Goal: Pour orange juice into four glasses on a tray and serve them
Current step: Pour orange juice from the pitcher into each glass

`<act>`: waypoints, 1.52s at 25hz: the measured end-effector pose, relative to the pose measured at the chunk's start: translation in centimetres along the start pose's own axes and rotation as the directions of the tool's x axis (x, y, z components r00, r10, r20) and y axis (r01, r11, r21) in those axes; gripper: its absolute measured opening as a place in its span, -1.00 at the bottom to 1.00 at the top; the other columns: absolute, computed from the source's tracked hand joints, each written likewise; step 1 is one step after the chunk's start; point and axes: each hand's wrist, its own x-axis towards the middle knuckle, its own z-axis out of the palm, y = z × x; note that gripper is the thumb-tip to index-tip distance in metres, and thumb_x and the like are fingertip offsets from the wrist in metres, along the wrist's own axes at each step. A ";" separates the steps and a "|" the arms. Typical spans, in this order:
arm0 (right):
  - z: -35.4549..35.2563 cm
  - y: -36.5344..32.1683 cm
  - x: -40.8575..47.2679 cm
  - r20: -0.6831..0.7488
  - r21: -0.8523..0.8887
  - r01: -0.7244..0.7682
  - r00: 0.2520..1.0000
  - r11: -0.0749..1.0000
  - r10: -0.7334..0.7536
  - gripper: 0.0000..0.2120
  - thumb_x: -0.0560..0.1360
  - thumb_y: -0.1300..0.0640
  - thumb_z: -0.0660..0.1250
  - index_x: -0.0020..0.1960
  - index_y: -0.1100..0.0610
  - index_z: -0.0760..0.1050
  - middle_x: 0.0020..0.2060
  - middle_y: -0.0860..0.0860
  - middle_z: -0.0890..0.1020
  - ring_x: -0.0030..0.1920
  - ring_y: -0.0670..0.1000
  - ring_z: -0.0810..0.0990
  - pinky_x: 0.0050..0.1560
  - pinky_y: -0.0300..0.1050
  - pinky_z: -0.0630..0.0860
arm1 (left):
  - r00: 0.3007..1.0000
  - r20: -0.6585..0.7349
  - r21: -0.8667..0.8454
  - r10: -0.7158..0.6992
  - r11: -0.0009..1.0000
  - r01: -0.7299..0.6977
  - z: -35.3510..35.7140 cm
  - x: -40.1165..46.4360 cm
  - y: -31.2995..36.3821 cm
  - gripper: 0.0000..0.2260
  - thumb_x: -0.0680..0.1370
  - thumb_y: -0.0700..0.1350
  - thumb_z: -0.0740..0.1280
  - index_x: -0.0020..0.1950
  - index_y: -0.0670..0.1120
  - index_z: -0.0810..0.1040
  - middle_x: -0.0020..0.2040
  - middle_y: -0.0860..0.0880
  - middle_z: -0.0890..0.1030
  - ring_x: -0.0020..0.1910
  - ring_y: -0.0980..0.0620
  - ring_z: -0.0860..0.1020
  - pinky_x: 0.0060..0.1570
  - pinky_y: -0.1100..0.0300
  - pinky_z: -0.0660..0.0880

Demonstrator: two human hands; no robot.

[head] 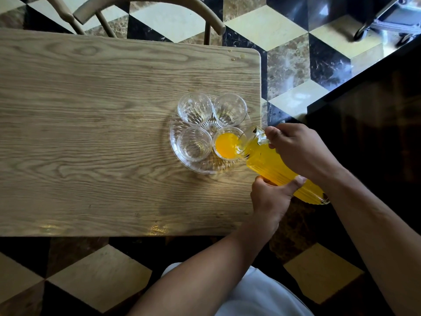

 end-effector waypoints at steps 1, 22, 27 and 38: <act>-0.2 0.0 0.0 0.001 0.029 -0.001 1.000 1.000 0.001 -0.58 0.67 -0.10 0.17 -0.10 0.18 0.60 -0.25 -0.08 0.64 -0.18 0.04 0.60 -0.12 0.00 0.52 | 1.000 -0.012 0.007 0.016 1.000 -0.016 -0.1 0.0 0.2 0.19 -0.32 0.65 0.37 0.11 -0.07 0.63 0.02 -0.02 0.75 0.00 -0.04 0.72 -0.01 0.05 0.67; -4.7 1.3 8.2 0.066 0.172 0.150 0.984 0.974 -0.164 -0.63 0.66 -0.05 0.21 -0.25 0.07 0.54 -0.38 -0.10 0.56 -0.38 -0.01 0.44 -0.29 -0.10 0.34 | 0.984 -0.175 -0.087 0.024 0.995 -0.040 5.8 5.0 6.2 -0.47 0.27 0.17 0.73 -0.01 0.01 0.50 -0.13 0.10 0.60 -0.25 0.27 0.48 -0.20 0.30 0.45; -4.6 0.2 9.7 0.090 0.085 0.178 0.979 0.980 -0.185 -0.60 0.65 -0.08 0.20 -0.23 0.14 0.55 -0.28 0.03 0.65 -0.29 0.05 0.52 -0.23 -0.07 0.40 | 0.978 -0.206 -0.208 -0.011 0.978 -0.033 6.6 6.5 6.4 -0.38 0.08 0.26 0.73 -0.14 0.02 0.48 -0.20 0.10 0.59 -0.32 0.25 0.47 -0.34 0.41 0.40; -4.5 -1.0 10.8 0.119 -0.081 0.226 0.969 0.971 -0.215 -0.57 0.66 -0.05 0.18 -0.14 0.26 0.58 -0.31 0.18 0.62 -0.23 0.25 0.55 -0.21 -0.03 0.40 | 0.979 -0.204 -0.328 -0.028 0.944 -0.041 8.1 6.9 7.0 -0.29 0.03 0.34 0.72 -0.06 -0.02 0.54 -0.21 0.08 0.59 -0.35 0.26 0.47 -0.18 0.25 0.47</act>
